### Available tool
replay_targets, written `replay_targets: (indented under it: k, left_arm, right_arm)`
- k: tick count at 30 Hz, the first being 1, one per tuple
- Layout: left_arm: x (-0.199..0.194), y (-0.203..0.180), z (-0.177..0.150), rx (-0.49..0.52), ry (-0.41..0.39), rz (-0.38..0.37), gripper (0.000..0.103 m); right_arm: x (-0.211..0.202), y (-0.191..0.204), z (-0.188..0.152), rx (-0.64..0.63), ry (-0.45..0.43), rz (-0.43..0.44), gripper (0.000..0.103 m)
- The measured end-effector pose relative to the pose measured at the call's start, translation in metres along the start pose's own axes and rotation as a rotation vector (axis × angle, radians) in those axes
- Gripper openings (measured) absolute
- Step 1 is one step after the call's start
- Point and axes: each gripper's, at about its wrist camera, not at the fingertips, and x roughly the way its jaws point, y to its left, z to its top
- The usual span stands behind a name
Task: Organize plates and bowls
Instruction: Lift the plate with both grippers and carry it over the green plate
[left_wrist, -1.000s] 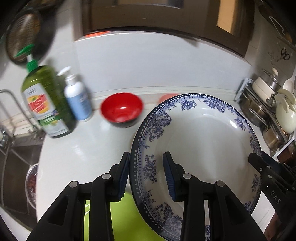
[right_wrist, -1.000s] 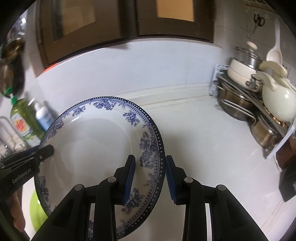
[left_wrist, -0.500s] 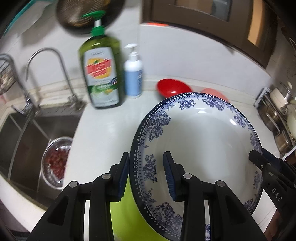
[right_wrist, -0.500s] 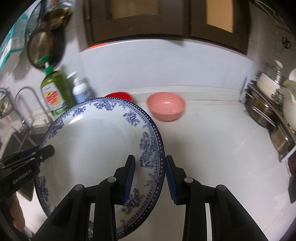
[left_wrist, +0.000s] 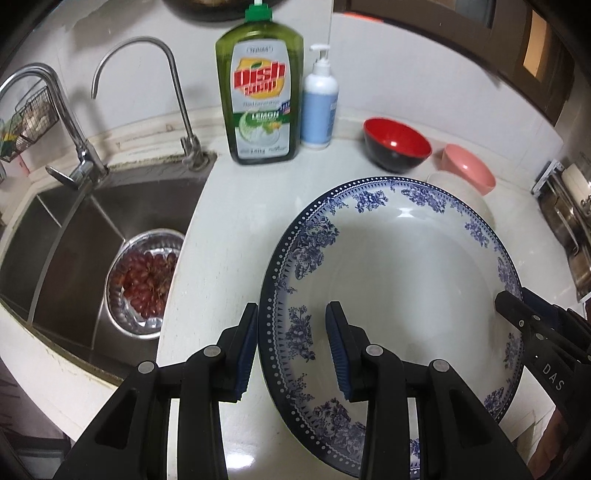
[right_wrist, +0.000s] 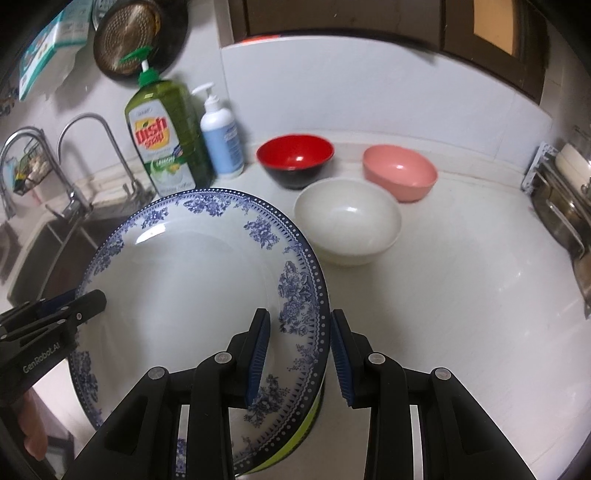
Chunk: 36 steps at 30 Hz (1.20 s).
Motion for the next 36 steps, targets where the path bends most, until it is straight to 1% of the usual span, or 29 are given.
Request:
replay_targets:
  k: [6, 12, 16, 22, 25, 36]
  left_arm:
    - [0.018, -0.003, -0.011, 0.020, 0.045, 0.010, 0.036]
    - [0.035, -0.005, -0.018, 0.022, 0.088, 0.011, 0.036]
    - [0.043, -0.005, -0.021, 0.019, 0.111, 0.015, 0.037]
    - [0.052, -0.006, -0.023, 0.015, 0.134, 0.018, 0.037]
    - [0.055, -0.007, -0.024, 0.022, 0.135, 0.029, 0.037]
    - [0.062, -0.008, -0.025, 0.015, 0.156, 0.030, 0.037]
  right_arm:
    - [0.016, 0.004, -0.012, 0.005, 0.063, 0.002, 0.034]
    - [0.036, 0.000, -0.022, 0.019, 0.131, 0.001, 0.034]
    - [0.045, -0.002, -0.028, 0.021, 0.161, 0.003, 0.034]
    - [0.055, -0.004, -0.034, 0.021, 0.197, 0.001, 0.035]
    - [0.057, -0.005, -0.034, 0.016, 0.206, 0.001, 0.035]
    - [0.064, -0.004, -0.031, 0.005, 0.236, 0.006, 0.035]
